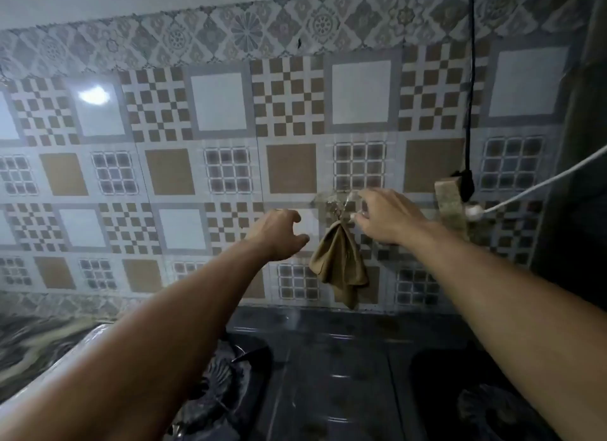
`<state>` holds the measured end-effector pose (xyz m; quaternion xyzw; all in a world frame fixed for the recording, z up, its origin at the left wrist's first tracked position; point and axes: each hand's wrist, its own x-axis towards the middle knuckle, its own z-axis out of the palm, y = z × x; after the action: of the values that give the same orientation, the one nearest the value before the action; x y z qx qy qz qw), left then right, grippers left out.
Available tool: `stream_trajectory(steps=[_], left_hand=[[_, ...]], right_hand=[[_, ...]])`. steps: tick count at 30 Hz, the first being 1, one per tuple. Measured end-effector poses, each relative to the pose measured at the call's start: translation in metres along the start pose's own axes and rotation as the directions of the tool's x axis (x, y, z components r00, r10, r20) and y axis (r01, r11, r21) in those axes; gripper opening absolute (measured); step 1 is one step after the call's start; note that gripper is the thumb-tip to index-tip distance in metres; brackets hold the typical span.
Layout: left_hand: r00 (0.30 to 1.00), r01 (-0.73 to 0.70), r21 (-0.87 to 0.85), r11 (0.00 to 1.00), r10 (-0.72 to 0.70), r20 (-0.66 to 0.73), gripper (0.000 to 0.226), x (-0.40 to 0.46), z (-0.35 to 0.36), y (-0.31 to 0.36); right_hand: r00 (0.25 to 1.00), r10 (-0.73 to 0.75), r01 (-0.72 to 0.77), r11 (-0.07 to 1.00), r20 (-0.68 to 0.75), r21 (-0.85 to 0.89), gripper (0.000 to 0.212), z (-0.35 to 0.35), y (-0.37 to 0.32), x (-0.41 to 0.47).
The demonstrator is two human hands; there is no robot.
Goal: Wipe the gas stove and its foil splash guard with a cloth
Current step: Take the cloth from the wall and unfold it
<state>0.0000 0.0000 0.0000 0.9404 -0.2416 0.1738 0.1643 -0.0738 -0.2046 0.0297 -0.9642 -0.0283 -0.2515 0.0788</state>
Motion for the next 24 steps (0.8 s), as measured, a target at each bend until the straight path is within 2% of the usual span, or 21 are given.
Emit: stream_trajectory(steps=[6, 9, 12, 14, 16, 20, 24], left_hand=[[0.991, 0.06, -0.021, 0.998, -0.057, 0.124, 0.05, 0.018, 0.055, 0.002], [0.983, 0.107, -0.097, 0.99, -0.091, 0.158, 0.037, 0.03, 0.076, 0.001], [0.969, 0.155, -0.232, 0.96, -0.101, 0.227, 0.019, 0.038, 0.096, 0.0], [0.958, 0.178, -0.293, 0.939, -0.097, 0.27, 0.017, 0.04, 0.106, 0.0], [0.956, 0.212, -0.335, 0.918, -0.124, 0.265, 0.015, 0.043, 0.114, -0.001], [0.959, 0.282, -0.479, 0.831, -0.242, 0.146, 0.009, 0.048, 0.107, -0.005], [0.963, 0.234, -0.595, 0.769, -0.266, 0.035, 0.021, 0.048, 0.073, -0.009]], right_hand=[[0.988, 0.096, -0.098, 0.995, 0.124, 0.011, 0.013, 0.056, 0.024, 0.009], [0.964, 0.096, -0.122, 0.988, 0.25, 0.092, 0.002, 0.083, 0.035, 0.012], [0.938, 0.069, -0.143, 0.97, 0.34, 0.197, 0.023, 0.112, 0.042, 0.014], [0.941, 0.085, -0.159, 0.965, 0.327, 0.206, 0.037, 0.126, 0.048, 0.014], [0.951, 0.113, -0.184, 0.954, 0.288, 0.235, 0.033, 0.133, 0.053, 0.014], [0.975, 0.198, -0.22, 0.918, 0.101, 0.331, 0.022, 0.125, 0.057, 0.013], [0.951, 0.309, -0.269, 0.857, -0.021, 0.44, 0.043, 0.099, 0.053, 0.012]])
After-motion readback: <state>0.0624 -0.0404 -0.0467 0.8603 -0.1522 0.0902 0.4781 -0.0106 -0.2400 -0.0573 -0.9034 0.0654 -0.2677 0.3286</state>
